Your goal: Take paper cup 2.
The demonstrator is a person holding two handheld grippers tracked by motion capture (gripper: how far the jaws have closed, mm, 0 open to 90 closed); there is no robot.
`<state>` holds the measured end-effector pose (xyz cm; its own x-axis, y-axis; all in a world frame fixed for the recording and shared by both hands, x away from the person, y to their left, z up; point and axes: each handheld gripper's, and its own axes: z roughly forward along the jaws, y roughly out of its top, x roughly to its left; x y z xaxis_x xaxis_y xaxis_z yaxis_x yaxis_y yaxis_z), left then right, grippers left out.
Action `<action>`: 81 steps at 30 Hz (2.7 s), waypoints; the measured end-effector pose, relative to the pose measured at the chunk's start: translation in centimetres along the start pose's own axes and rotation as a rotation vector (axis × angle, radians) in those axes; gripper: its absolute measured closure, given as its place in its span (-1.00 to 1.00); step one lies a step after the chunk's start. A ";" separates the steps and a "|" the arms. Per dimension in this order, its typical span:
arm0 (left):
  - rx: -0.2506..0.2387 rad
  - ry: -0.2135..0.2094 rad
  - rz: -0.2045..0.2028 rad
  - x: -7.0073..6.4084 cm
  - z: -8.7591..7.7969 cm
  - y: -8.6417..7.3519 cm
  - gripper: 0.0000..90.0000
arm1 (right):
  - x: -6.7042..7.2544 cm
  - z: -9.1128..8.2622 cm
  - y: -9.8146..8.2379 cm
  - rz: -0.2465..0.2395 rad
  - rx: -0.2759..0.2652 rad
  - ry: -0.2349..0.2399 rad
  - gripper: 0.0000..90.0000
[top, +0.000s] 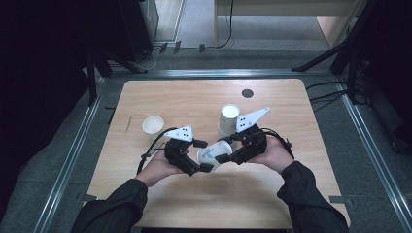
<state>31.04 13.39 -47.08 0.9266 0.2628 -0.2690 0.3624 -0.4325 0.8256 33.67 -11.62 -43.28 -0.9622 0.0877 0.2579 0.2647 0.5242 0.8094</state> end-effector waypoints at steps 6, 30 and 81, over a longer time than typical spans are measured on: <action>0.005 0.002 0.005 -0.1 0.3 0.0 -0.86 | 0.1 0.1 0.1 0.001 -0.005 0.003 -0.22; 0.021 0.022 0.039 -0.2 0.4 -0.4 -0.56 | 0.1 0.6 0.3 0.008 0.004 0.010 -0.22; 0.008 0.031 0.071 -0.5 -0.1 -0.3 -0.40 | -0.1 0.5 0.2 0.013 -0.015 0.009 -0.34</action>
<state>30.50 13.46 -47.11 0.9466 0.2576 -0.1940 0.2964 -0.4582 0.8379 33.75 -11.10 -43.36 -0.9581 0.0862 0.2730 0.2778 0.5105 0.8138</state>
